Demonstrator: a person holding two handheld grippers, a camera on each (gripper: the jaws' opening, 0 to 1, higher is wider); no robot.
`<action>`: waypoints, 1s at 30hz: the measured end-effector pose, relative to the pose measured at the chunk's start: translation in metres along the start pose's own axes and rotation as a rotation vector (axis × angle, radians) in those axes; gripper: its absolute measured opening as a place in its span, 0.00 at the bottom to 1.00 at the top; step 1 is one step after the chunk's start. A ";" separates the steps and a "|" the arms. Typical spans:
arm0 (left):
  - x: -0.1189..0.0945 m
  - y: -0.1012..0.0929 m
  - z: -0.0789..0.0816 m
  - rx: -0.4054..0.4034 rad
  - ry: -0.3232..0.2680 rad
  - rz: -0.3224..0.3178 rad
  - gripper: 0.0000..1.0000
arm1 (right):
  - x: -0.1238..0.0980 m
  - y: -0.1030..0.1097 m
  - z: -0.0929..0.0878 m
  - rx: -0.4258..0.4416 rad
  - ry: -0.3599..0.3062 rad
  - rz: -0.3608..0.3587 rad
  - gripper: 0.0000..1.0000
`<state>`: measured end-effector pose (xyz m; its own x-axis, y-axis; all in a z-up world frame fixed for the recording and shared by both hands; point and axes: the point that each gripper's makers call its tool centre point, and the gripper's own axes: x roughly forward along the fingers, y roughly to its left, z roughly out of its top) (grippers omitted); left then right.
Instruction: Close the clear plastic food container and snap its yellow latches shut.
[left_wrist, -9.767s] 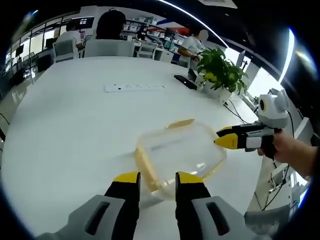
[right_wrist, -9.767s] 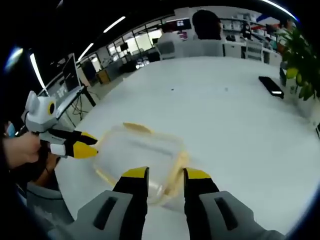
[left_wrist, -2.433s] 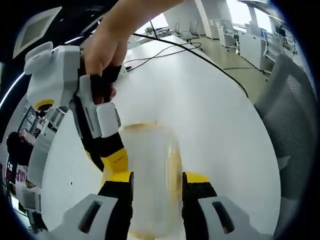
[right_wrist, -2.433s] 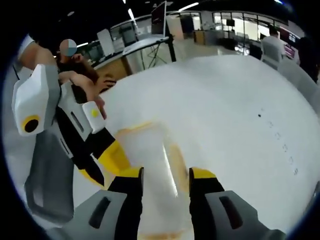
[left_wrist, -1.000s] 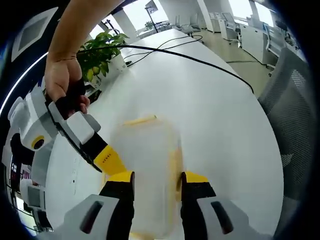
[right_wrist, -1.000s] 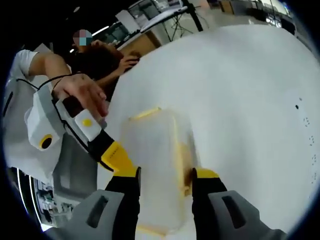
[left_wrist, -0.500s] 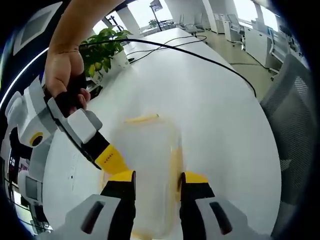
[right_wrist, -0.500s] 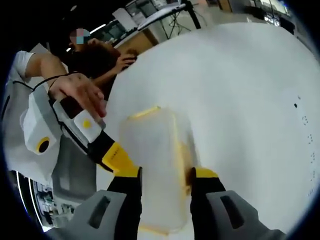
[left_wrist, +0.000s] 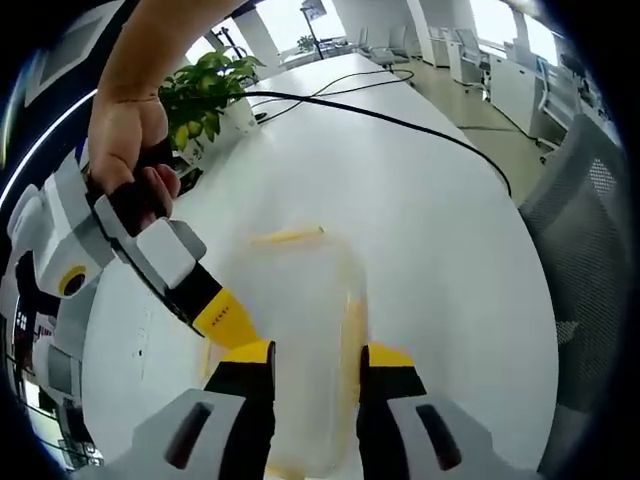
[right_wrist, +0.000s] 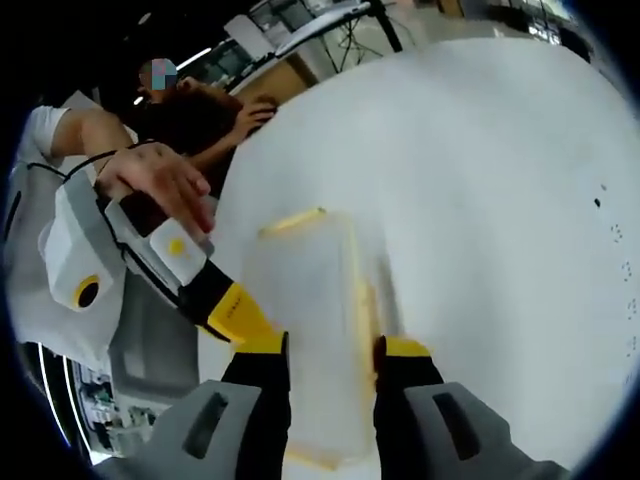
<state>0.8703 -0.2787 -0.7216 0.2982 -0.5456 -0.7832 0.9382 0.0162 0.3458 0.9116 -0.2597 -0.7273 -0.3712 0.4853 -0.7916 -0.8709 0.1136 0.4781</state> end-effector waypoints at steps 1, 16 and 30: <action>0.000 0.000 0.000 -0.001 -0.001 0.000 0.24 | 0.000 0.001 0.000 0.000 -0.004 0.000 0.27; -0.001 -0.002 0.002 0.060 -0.006 0.014 0.26 | 0.001 -0.001 0.003 0.021 -0.033 0.010 0.33; -0.002 -0.005 0.004 0.060 0.003 0.013 0.27 | -0.002 -0.003 0.004 0.027 -0.011 0.006 0.28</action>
<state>0.8647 -0.2816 -0.7198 0.3110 -0.5428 -0.7802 0.9220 -0.0268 0.3862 0.9161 -0.2570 -0.7258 -0.3731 0.4954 -0.7845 -0.8594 0.1343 0.4934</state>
